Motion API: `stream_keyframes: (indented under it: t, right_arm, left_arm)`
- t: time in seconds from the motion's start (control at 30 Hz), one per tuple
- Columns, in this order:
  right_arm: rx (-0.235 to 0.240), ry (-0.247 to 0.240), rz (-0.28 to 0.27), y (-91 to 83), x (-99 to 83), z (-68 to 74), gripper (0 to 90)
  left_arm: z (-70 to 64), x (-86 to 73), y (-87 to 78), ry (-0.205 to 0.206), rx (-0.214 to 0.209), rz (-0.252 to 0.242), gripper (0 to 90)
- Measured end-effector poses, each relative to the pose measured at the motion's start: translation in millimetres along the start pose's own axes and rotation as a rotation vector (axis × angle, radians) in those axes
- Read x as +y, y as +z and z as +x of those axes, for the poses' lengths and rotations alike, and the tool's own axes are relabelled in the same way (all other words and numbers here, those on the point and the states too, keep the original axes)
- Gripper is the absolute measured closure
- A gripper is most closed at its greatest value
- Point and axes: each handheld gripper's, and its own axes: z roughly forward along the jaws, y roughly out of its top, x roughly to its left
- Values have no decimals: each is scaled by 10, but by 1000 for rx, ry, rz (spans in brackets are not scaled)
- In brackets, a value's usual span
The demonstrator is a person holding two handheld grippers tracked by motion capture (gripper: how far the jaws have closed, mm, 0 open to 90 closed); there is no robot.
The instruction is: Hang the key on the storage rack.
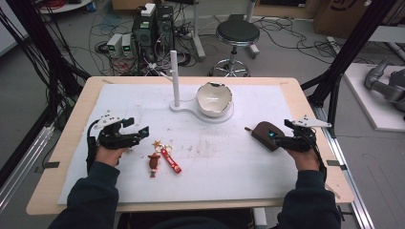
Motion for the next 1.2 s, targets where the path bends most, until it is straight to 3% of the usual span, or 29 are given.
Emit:
stream_keyframes:
  t: [0.2,0.47,0.53,0.57,0.73,0.8,0.9,1.0,1.03,1.1,1.2]
  right_arm:
    - [4,0,-10,-7,27,28,213]
    - [11,-6,2,48,39,58,214]
    - [14,-8,4,49,41,61,214]
    - [14,-8,4,49,41,61,214]
    - [13,-6,5,48,38,58,214]
    - [17,-7,5,51,36,60,214]
    - [15,-7,8,49,33,56,214]
    - [16,-6,9,48,31,54,214]
    - [15,-7,10,49,31,55,214]
    - [16,-9,9,53,32,55,214]
    - [18,-9,10,58,34,65,214]
  left_arm:
    - [-217,-94,-73,30,-13,101,235]
    - [-404,-256,-98,3,-51,247,289]
    - [-513,-318,-54,11,-50,314,291]
    - [-513,-318,-54,11,-50,314,291]
    - [-618,-396,13,71,-15,411,290]
    - [-617,-435,39,70,0,459,284]
    - [-646,-436,46,94,13,468,285]
    - [-694,-423,63,155,43,496,307]
    - [-699,-412,63,165,35,501,334]
    - [-665,-392,63,164,18,499,456]
    - [-586,-358,70,141,30,493,461]
